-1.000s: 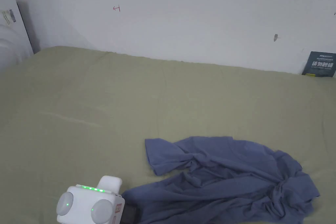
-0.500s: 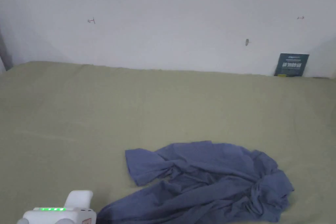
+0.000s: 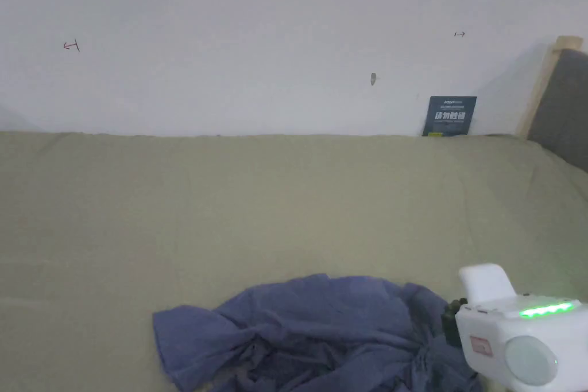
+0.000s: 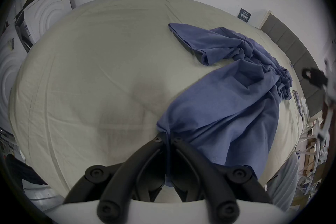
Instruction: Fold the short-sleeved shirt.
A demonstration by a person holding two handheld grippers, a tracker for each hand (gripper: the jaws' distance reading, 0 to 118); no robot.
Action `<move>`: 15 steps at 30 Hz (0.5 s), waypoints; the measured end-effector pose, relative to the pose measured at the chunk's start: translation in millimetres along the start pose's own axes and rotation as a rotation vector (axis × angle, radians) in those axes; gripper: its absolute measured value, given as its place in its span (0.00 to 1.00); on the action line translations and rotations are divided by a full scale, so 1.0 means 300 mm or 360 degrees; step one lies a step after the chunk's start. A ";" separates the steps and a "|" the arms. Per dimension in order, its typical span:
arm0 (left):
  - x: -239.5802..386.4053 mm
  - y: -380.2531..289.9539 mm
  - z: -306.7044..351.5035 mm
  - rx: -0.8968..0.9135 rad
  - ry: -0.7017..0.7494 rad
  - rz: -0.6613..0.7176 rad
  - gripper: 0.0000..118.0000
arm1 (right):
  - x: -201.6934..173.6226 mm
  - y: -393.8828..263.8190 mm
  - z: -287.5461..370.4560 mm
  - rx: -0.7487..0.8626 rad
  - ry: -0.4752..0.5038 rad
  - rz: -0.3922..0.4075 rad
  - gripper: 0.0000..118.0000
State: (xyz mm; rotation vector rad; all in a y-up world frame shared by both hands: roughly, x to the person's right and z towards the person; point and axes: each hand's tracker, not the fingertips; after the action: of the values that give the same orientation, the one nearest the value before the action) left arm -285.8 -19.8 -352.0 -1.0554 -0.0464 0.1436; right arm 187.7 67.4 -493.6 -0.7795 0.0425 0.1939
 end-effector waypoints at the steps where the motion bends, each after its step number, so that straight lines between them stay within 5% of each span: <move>1: 0.000 0.000 0.001 0.0000 -0.0002 0.0004 0.00 | 0.024 0.041 -0.051 0.0001 0.0008 0.0003 0.02; 2: -0.008 -0.002 -0.002 -0.0004 -0.0004 0.0007 0.00 | 0.045 0.082 -0.108 -0.0015 0.0024 0.0002 0.22; 4: -0.010 -0.001 -0.001 -0.0010 -0.0004 0.0026 0.01 | 0.106 0.141 -0.240 -0.0095 0.0030 -0.0008 0.93; 5: -0.008 0.000 -0.001 -0.0016 -0.0002 0.0033 0.01 | 0.124 0.160 -0.306 -0.0185 0.0080 -0.0028 1.00; 15: 0.005 0.014 -0.018 -0.0056 0.0009 0.0000 0.01 | 0.126 0.078 -0.608 -0.0543 -0.0006 0.0122 0.98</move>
State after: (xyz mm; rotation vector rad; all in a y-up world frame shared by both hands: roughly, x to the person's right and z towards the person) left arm -284.2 -22.3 -358.4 -1.0907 -0.0437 0.1404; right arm 226.6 -38.4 -643.9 -1.1187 0.0360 0.2796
